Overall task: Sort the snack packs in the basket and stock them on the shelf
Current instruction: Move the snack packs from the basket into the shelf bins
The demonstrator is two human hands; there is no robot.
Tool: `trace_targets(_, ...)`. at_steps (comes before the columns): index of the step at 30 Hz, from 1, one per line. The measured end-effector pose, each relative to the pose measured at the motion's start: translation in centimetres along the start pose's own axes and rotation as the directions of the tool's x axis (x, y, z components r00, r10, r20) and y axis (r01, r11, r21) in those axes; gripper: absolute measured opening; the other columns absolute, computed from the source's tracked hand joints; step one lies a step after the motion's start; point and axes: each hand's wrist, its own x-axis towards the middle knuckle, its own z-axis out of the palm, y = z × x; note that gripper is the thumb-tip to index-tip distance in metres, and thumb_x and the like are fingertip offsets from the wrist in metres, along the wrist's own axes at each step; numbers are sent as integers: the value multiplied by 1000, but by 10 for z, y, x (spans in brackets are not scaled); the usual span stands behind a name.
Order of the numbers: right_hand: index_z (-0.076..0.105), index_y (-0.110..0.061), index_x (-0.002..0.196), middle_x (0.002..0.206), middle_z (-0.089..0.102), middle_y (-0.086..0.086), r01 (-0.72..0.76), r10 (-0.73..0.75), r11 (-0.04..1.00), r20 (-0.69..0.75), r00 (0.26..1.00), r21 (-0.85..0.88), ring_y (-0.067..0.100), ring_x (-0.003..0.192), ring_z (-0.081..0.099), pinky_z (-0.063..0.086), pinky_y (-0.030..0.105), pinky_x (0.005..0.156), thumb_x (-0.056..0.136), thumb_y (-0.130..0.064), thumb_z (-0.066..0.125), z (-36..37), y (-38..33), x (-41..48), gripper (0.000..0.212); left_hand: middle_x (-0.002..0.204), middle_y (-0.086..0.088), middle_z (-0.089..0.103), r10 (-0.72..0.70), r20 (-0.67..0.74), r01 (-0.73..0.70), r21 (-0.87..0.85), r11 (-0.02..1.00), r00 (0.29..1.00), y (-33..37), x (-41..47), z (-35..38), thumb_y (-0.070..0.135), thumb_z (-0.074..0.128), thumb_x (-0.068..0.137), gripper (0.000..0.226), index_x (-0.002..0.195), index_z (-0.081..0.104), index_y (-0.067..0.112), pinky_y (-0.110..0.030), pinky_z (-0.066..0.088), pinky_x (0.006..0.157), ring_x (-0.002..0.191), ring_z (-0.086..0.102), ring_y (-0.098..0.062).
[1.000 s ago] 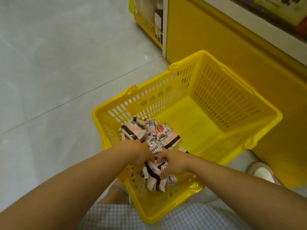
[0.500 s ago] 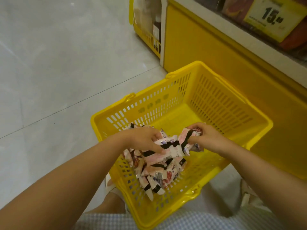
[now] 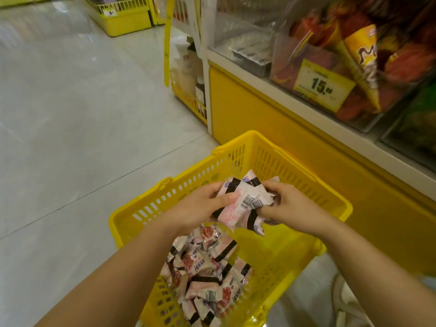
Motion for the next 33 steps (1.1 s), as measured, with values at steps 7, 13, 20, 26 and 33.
trace_targets(7, 66, -18, 94, 66, 61, -1, -50, 60, 993, -94, 994, 105, 12, 53, 53, 42, 24, 46, 78, 9, 62, 4, 0, 4, 31, 108, -8, 71, 338, -223, -207, 460, 864, 914, 2, 20, 14, 16, 44, 102, 30, 126, 62, 15, -36, 50, 81, 100, 65, -25)
trace_targets(13, 66, -22, 90, 72, 62, 1, -65, 84, 991, -170, 982, 115, 6, 57, 57, 46, 17, 47, 79, 2, 63, 10, -1, 2, 27, 118, 37, 46, 270, -295, -148, 378, 914, 916, 2, 18, 32, 53, 34, 98, 25, 119, 48, 57, 11, 25, 78, 109, 43, 20)
trace_targets(20, 63, -22, 111, 99, 68, 5, -73, 91, 988, -129, 987, 139, 16, 79, 71, 59, 32, 66, 83, -7, 67, 4, -11, -1, 31, 126, 20, 59, 234, -229, -186, 211, 960, 945, -6, 25, 22, 54, 73, 74, 59, 126, 45, 48, -17, 50, 88, 110, 57, 9)
trace_targets(26, 65, -24, 109, 109, 64, 0, -76, 98, 988, -160, 982, 135, 19, 95, 68, 57, 43, 82, 84, -8, 68, -10, -17, -4, 30, 99, 7, 69, 130, -416, -126, 37, 991, 900, -3, 28, 15, 36, 66, 87, 25, 107, 52, 40, -21, 55, 59, 79, 70, -4)
trace_targets(33, 66, -17, 95, 78, 72, 2, -283, 338, 771, 10, 941, 570, 12, 68, 70, 55, 26, 57, 86, -34, 63, -16, -13, -2, 20, 99, -1, 72, 227, -350, -219, 64, 974, 909, 11, 22, 23, 27, 65, 90, 26, 115, 57, 25, -18, 53, 55, 83, 71, -13)
